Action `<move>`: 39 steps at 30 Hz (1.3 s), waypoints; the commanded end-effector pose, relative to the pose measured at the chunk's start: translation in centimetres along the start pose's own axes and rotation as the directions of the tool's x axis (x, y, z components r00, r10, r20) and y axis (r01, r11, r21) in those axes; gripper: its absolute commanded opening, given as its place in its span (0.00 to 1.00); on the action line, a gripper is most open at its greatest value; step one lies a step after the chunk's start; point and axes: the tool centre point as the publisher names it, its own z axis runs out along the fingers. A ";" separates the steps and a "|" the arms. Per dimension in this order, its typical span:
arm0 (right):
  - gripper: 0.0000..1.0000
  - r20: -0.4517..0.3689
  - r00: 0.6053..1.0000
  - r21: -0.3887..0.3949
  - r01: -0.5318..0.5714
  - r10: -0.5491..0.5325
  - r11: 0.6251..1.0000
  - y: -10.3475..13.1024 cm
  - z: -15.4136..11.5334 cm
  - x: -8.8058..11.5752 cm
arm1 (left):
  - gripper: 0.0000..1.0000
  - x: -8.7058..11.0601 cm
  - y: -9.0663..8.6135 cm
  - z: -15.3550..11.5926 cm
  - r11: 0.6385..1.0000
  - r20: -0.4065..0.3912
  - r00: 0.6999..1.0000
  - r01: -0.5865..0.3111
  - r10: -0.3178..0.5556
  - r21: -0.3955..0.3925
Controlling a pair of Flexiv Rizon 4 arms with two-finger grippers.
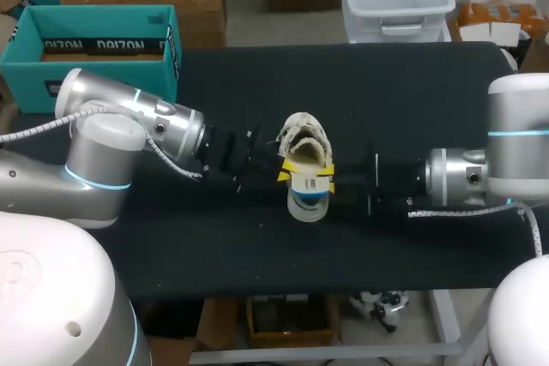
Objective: Open the shoe tongue, take the insole out of the shoe, put the insole back into the shoe, and pack the shoe into the shoebox
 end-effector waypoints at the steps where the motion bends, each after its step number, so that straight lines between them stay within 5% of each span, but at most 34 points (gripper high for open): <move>1: 0.00 -0.008 1.000 -0.024 0.000 -0.001 1.000 -0.6 -0.5 -0.2 | 0.00 0.1 0.0 0.3 1.000 0.006 1.000 0.001 -0.001 0.002; 3: 0.00 -0.007 1.000 -0.022 0.000 0.000 1.000 -0.4 -0.4 -0.2 | 0.00 0.1 -0.3 0.4 1.000 0.001 1.000 -0.003 0.003 0.009; 5: 0.00 -0.006 1.000 -0.018 0.000 0.000 1.000 -0.2 -0.2 -0.2 | 0.38 0.2 -1.0 0.4 1.000 -0.005 1.000 -0.015 0.015 0.021; 7: 0.00 -0.004 1.000 -0.015 0.001 -0.001 1.000 -0.1 0.0 -0.1 | 0.44 0.4 -2.0 0.3 0.999 -0.006 0.999 -0.038 0.039 0.035; 11: 0.00 -0.004 1.000 -0.010 0.004 -0.004 1.000 0.0 0.1 -0.1 | 0.36 0.4 -3.7 0.4 0.995 -0.004 0.996 -0.087 0.087 0.050; 13: 0.00 -0.004 1.000 -0.010 0.005 -0.005 1.000 0.0 0.1 0.0 | 0.07 0.3 -4.0 0.4 0.994 -0.004 0.995 -0.098 0.098 0.052; 14: 0.00 -0.003 1.000 -0.010 0.006 -0.006 1.000 0.1 0.1 0.0 | 0.00 0.3 -4.1 0.5 0.994 -0.003 0.995 -0.101 0.101 0.052; 39: 0.00 0.047 0.999 -0.038 -0.003 0.005 0.999 3.1 2.0 1.1 | 0.00 0.0 0.3 1.2 0.999 -0.018 1.000 -0.026 0.026 -0.031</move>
